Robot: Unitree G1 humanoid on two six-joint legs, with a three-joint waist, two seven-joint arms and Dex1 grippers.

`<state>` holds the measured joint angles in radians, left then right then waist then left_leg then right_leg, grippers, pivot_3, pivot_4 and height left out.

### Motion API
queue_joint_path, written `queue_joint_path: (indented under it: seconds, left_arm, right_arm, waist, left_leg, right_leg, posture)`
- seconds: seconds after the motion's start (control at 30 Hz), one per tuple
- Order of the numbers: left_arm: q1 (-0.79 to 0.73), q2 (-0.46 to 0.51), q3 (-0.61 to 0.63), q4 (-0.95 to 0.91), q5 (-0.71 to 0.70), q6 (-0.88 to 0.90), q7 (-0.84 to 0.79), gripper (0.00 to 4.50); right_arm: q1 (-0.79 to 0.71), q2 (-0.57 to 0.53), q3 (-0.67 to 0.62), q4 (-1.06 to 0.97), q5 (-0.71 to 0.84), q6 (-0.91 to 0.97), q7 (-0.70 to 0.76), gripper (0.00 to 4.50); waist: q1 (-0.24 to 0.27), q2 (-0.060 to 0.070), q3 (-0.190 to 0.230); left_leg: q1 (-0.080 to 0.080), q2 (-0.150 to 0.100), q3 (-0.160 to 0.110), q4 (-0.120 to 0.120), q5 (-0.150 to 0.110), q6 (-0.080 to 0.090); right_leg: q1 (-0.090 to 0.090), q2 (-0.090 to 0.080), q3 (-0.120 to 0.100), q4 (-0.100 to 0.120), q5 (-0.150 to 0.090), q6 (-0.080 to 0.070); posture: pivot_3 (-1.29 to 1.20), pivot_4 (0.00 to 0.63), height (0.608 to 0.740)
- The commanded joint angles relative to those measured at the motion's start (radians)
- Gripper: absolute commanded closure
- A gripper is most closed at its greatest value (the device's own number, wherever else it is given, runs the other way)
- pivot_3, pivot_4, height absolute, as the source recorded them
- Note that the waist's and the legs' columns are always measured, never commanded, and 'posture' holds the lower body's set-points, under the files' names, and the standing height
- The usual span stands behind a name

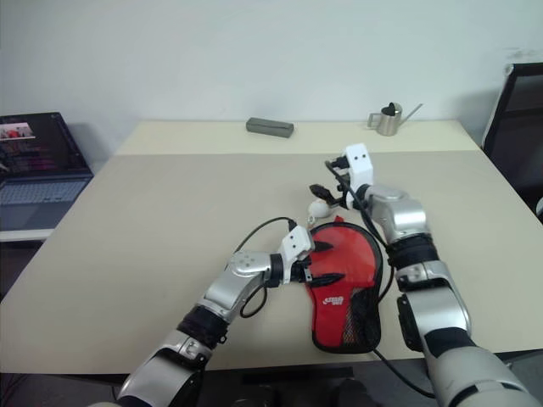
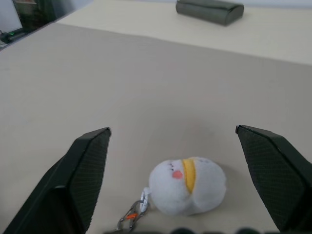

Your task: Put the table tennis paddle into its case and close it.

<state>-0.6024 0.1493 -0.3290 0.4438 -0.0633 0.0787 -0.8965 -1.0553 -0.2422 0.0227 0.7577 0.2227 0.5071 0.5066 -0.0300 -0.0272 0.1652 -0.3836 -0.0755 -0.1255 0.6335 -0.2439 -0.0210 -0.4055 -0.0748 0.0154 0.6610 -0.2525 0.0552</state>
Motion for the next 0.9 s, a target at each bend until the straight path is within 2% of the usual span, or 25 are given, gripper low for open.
queue_joint_path:
  seconds: [0.03,0.27,0.6,0.7,0.9]
  left_arm:
    - [0.011,-0.007,-0.021,-0.006,0.024,0.0,0.002,0.3]
    - [0.021,-0.002,-0.025,-0.026,0.027,0.008,-0.002,0.3]
    - [0.035,0.005,-0.024,-0.052,0.033,0.024,-0.001,0.3]
    - [0.037,0.007,-0.024,-0.055,0.036,0.026,0.0,0.25]
    - [0.041,0.011,-0.025,-0.059,0.038,0.029,0.001,0.25]
  right_arm:
    - [-0.079,0.03,-0.027,0.148,-0.032,-0.114,-0.04,0.0]
    - [-0.136,0.084,-0.024,0.362,-0.087,-0.239,-0.085,0.0]
    - [-0.154,0.126,-0.022,0.439,-0.141,-0.29,-0.073,0.0]
    - [-0.152,0.129,-0.016,0.443,-0.157,-0.303,-0.075,0.62]
    - [-0.141,0.133,0.023,0.441,-0.218,-0.325,-0.042,2.66]
  waist:
    - [0.0,0.0,0.0]
    - [-0.002,0.0,0.0]
    - [-0.004,0.001,0.0]
    - [-0.005,0.001,0.0]
    - [-0.006,0.001,0.0]
  left_leg:
    - [0.0,0.0,0.0,0.0,0.0,0.0]
    - [0.0,0.0,0.0,0.0,0.0,0.0]
    - [0.0,0.0,0.0,0.0,0.0,0.0]
    - [0.0,0.0,0.0,0.0,0.0,0.0]
    - [0.001,0.0,0.0,0.0,0.0,0.0]
  right_leg:
    - [0.0,0.0,0.0,0.0,0.0,0.0]
    - [0.0,0.0,0.001,0.0,0.0,0.0]
    - [0.0,0.0,0.001,0.001,0.0,0.0]
    - [-0.001,0.0,0.001,0.001,0.0,0.0]
    - [-0.001,0.0,0.001,0.001,0.0,0.0]
  posture:
    - [0.0,0.15,0.74]
    - [0.0,0.15,0.74]
    - [0.0,0.15,0.74]
    - [0.0,0.15,0.74]
    - [0.0,0.15,0.74]
